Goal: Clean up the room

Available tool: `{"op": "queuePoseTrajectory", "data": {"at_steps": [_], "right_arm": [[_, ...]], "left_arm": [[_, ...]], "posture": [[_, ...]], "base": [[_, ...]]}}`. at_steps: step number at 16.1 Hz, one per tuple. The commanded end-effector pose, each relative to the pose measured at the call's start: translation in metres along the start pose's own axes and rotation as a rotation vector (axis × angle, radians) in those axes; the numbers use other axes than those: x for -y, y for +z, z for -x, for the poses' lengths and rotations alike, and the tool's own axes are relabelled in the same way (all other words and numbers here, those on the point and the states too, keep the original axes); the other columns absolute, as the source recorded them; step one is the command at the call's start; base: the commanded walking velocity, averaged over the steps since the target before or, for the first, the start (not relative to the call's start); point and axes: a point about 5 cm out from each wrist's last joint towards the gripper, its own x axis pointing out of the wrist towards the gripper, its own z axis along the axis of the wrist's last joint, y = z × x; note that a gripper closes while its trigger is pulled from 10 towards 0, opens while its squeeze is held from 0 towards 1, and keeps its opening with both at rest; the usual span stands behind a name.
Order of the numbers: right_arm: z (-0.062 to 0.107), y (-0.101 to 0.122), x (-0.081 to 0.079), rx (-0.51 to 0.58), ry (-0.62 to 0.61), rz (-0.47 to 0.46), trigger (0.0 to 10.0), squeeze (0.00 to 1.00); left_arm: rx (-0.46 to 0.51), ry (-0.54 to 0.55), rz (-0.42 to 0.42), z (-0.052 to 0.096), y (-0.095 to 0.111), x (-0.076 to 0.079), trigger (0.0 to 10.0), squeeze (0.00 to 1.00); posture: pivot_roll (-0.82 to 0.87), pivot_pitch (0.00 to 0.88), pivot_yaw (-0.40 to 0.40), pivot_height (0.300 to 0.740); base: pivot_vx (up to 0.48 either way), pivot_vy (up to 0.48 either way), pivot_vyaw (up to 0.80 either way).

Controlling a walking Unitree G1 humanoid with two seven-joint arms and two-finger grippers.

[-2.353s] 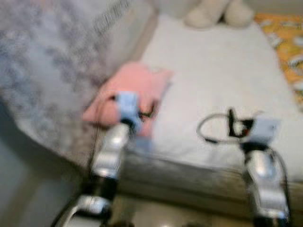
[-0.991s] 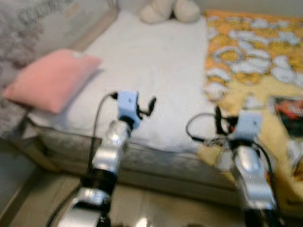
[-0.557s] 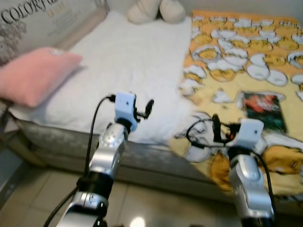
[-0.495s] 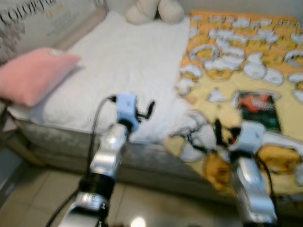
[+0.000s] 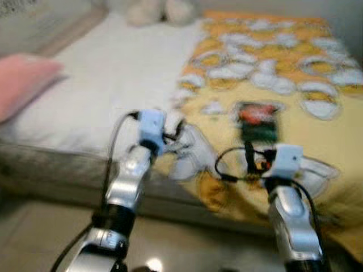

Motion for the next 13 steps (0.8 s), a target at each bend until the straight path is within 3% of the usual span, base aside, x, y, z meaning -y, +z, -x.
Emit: {"op": "queuePoseTrajectory", "data": {"at_steps": [1, 5, 7, 13], "right_arm": [[-0.001, -0.001, -0.009, -0.005, 0.033, -0.011, 10.0, 0.0], [-0.006, -0.007, -0.011, -0.023, 0.039, -0.011, 10.0, 0.0], [-0.007, -0.006, -0.014, -0.019, 0.049, -0.008, 10.0, 0.0], [-0.013, -0.003, -0.013, 0.004, 0.049, 0.016, 10.0, 0.0]], "left_arm": [[0.007, 0.035, -0.033, 0.002, 0.005, -0.013, 10.0, 0.0], [-0.006, 0.065, -0.029, 0.009, 0.001, -0.017, 10.0, 0.0], [-0.003, 0.062, -0.014, 0.011, 0.001, -0.019, 10.0, 0.0], [0.011, 0.03, -0.006, 0.003, 0.006, -0.012, 10.0, 0.0]], "posture": [[0.0, 0.0, 0.03, 0.736], [0.03, 0.0, 0.017, 0.736], [0.02, 0.0, 0.016, 0.736], [0.01, 0.0, 0.015, 0.736]], "base": [[0.0, 0.0, -0.75], [0.0, 0.0, -0.75], [0.0, 0.0, 0.0], [0.405, 0.181, 0.0]]}}
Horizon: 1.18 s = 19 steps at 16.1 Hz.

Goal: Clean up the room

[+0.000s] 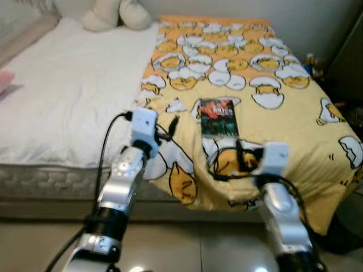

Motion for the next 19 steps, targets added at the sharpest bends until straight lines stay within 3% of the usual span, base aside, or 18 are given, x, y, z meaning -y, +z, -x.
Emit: {"op": "queuePoseTrajectory", "data": {"at_steps": [1, 10, 13, 17, 19], "right_arm": [[-0.001, 0.0, 0.007, 0.005, -0.015, 0.025, 10.0, 0.0], [-0.013, 0.007, 0.005, 0.034, -0.011, 0.042, 10.0, 0.0], [-0.01, 0.003, 0.002, 0.025, -0.017, 0.027, 10.0, 0.0], [-0.003, -0.001, 0.007, 0.021, -0.045, 0.027, 10.0, 0.0], [-0.001, -0.002, 0.008, 0.019, -0.051, 0.034, 10.0, 0.0]], "left_arm": [[0.025, -0.024, 0.006, -0.007, 0.009, 0.006, 10.0, 0.0], [0.044, -0.052, -0.011, -0.015, 0.014, 0.013, 10.0, 0.0], [0.032, -0.064, -0.022, -0.015, 0.013, 0.013, 10.0, 0.0], [0.003, -0.04, -0.032, -0.02, 0.011, 0.01, 10.0, 0.0], [-0.003, -0.035, -0.034, -0.021, 0.011, 0.009, 10.0, 0.0]], "posture": [[0.01, 0.0, 0.015, 0.736], [0.0, 0.0, 0.03, 0.736], [-0.01, 0.0, 0.044, 0.736], [-0.04, 0.0, 0.063, 0.736], [-0.04, 0.0, 0.069, 0.736]], "base": [[0.428, 0.0, 0.0], [0.425, 0.097, 0.0], [0.469, 0.0, -0.74], [0.0, 0.0, -0.74], [0.0, 0.0, 0.0]]}}
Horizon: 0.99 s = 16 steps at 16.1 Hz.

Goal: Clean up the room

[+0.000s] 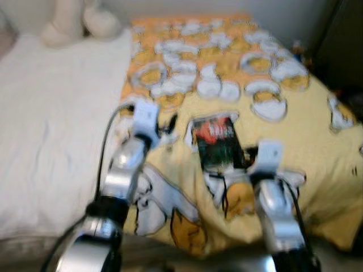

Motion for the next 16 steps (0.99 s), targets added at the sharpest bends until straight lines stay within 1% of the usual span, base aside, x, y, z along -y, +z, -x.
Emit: {"op": "queuePoseTrajectory", "data": {"at_steps": [1, 3, 4, 6, 9, 10, 11, 12, 13, 14, 15, 16], "right_arm": [[-0.002, 0.006, 0.002, 0.027, -0.014, 0.008, 10.0, 0.0], [-0.004, 0.007, 0.002, 0.032, -0.029, 0.011, 10.0, 0.0], [-0.005, 0.006, 0.001, 0.022, -0.027, -0.002, 10.0, 0.0], [-0.005, 0.006, 0.0, 0.021, -0.016, 0.011, 10.0, 0.0], [-0.003, 0.006, 0.0, 0.035, -0.014, 0.014, 10.0, 0.0], [-0.002, 0.012, 0.0, 0.071, -0.003, 0.039, 10.0, 0.0], [0.001, 0.025, 0.005, 0.164, -0.027, 0.072, 10.0, 0.0], [0.008, 0.038, 0.012, 0.251, -0.067, 0.106, 10.0, 0.0], [0.016, 0.04, 0.016, 0.271, -0.097, 0.104, 10.0, 0.0], [0.023, 0.033, 0.018, 0.24, -0.123, 0.082, 10.0, 0.0], [0.025, 0.023, 0.021, 0.193, -0.15, 0.048, 10.0, 0.0], [0.026, 0.017, 0.023, 0.162, -0.176, 0.024, 10.0, 0.0]], "left_arm": [[0.019, -0.02, -0.011, -0.004, 0.007, 0.006, 10.0, 0.0], [0.021, -0.03, -0.018, -0.005, 0.007, 0.008, 10.0, 0.0], [0.02, -0.034, -0.02, -0.005, 0.007, 0.008, 10.0, 0.0], [0.019, -0.031, -0.017, -0.005, 0.006, 0.008, 10.0, 0.0], [0.031, -0.003, -0.016, -0.005, 0.007, 0.007, 10.0, 0.0], [0.047, 0.059, 0.054, -0.004, 0.007, 0.001, 10.0, 0.0], [0.068, 0.129, 0.125, 0.0, 0.005, -0.007, 10.0, 0.0], [0.097, 0.153, 0.122, 0.007, 0.005, -0.012, 10.0, 0.0], [0.104, 0.128, 0.066, 0.015, 0.004, -0.014, 10.0, 0.0], [0.072, 0.122, 0.045, 0.021, -0.003, -0.015, 10.0, 0.0], [0.041, 0.116, 0.056, 0.023, -0.01, -0.013, 10.0, 0.0], [0.018, 0.108, 0.049, 0.021, -0.014, -0.009, 10.0, 0.0]], "posture": [[-0.04, 0.0, 0.073, 0.736], [-0.04, 0.0, 0.075, 0.736], [-0.04, 0.0, 0.074, 0.736], [-0.04, 0.0, 0.07, 0.736], [-0.04, 0.0, 0.063, 0.736], [-0.04, 0.0, 0.057, 0.736], [-0.04, 0.0, 0.049, 0.736], [-0.05, 0.0, 0.041, 0.736], [-0.05, 0.0, 0.033, 0.736], [-0.04, 0.0, 0.025, 0.736], [-0.04, 0.0, 0.022, 0.736], [-0.04, 0.0, 0.022, 0.736]], "base": [[0.0, 0.0, 0.0], [0.0, 0.0, 0.0], [0.0, 0.0, -0.77], [0.0, 0.0, -0.77], [0.0, 0.0, 0.0], [0.0, 0.0, 0.0], [0.0, 0.0, 0.0], [0.0, 0.0, 0.0], [0.0, 0.0, 0.0], [0.0, 0.0, 0.0], [0.0, 0.0, 0.0], [0.0, 0.0, 0.0]]}}
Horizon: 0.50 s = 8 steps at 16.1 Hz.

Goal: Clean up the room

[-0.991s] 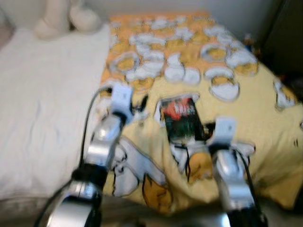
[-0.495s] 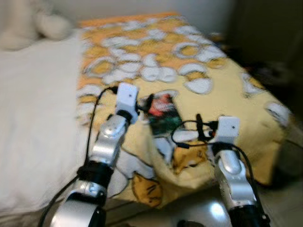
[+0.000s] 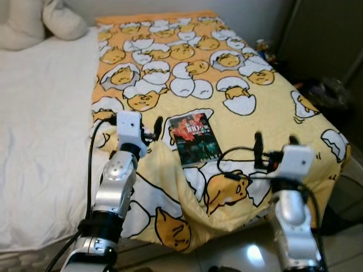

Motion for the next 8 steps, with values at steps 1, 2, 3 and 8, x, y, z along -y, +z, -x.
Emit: {"op": "queuePoseTrajectory", "data": {"at_steps": [1, 2, 3, 8], "right_arm": [[-0.003, 0.0, 0.004, -0.01, -0.025, -0.014, 10.0, 0.0], [-0.006, 0.003, 0.003, 0.004, -0.015, -0.004, 10.0, 0.0], [-0.008, 0.005, 0.003, 0.009, -0.009, 0.006, 10.0, 0.0], [-0.009, 0.0, 0.004, -0.026, -0.001, 0.037, 10.0, 0.0]], "left_arm": [[0.012, -0.029, -0.005, -0.007, 0.005, 0.011, 10.0, 0.0], [0.023, -0.049, -0.018, -0.01, 0.009, 0.016, 10.0, 0.0], [0.023, -0.059, -0.021, -0.01, 0.009, 0.018, 10.0, 0.0], [0.005, -0.087, -0.029, -0.012, 0.008, 0.022, 10.0, 0.0]], "posture": [[-0.03, 0.0, 0.018, 0.736], [-0.04, 0.0, 0.02, 0.736], [-0.04, 0.0, 0.02, 0.736], [-0.05, 0.0, 0.035, 0.736]], "base": [[0.48, 0.0, 0.0], [0.48, 0.0, 0.0], [0.48, 0.0, 0.0], [0.48, 0.0, -0.31]]}}
